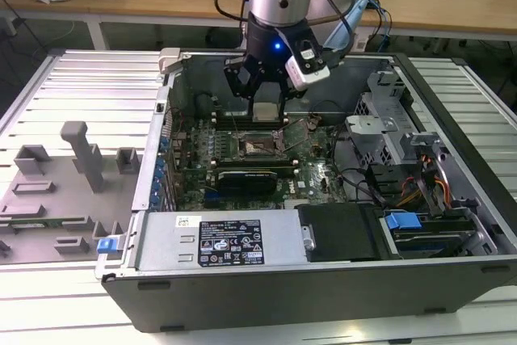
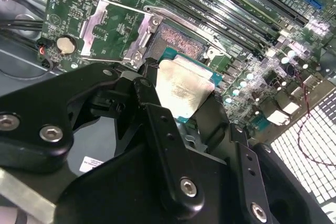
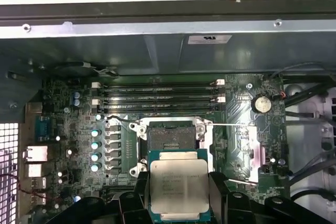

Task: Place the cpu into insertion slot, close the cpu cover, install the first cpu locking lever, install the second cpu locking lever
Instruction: 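Place the cpu into insertion slot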

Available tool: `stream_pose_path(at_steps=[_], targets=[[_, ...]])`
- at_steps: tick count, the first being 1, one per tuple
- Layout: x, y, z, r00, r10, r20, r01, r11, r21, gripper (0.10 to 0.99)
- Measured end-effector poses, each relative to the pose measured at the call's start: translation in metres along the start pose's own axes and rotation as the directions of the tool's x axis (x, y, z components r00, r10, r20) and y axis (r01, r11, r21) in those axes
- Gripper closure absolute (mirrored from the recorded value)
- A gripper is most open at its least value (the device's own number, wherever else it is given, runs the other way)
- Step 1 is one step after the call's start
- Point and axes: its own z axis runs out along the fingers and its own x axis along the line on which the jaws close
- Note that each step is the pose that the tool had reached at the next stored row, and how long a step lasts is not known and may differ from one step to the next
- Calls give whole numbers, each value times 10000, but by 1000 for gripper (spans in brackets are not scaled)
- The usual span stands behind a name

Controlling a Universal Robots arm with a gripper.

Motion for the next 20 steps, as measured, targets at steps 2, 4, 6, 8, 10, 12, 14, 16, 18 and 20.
stream_pose_path(at_steps=[2, 4, 6, 8, 10, 12, 14, 16, 18, 20], targets=[[7, -3, 35, 10000, 0, 3, 0, 10000, 0, 545], [13, -6, 63, 10000, 0, 6, 0, 10000, 1, 545], [20, -10, 98, 10000, -1, 12, 1, 10000, 0, 545], [24, -12, 126, 10000, -2, 14, 2, 10000, -1, 545], [33, -16, 165, 10000, -1, 18, 1, 10000, 0, 545], [42, -21, 217, 10000, -3, 27, 3, 10000, 0, 545], [43, -23, 241, 10000, 53, 39, -53, 10000, 0, 545], [44, -24, 253, 9992, 403, 70, -403, 9992, -2, 545], [44, -25, 263, 9968, 791, 105, -791, 9969, -6, 545], [44, -26, 274, 9926, 1204, 142, -1204, 9927, -11, 545]])
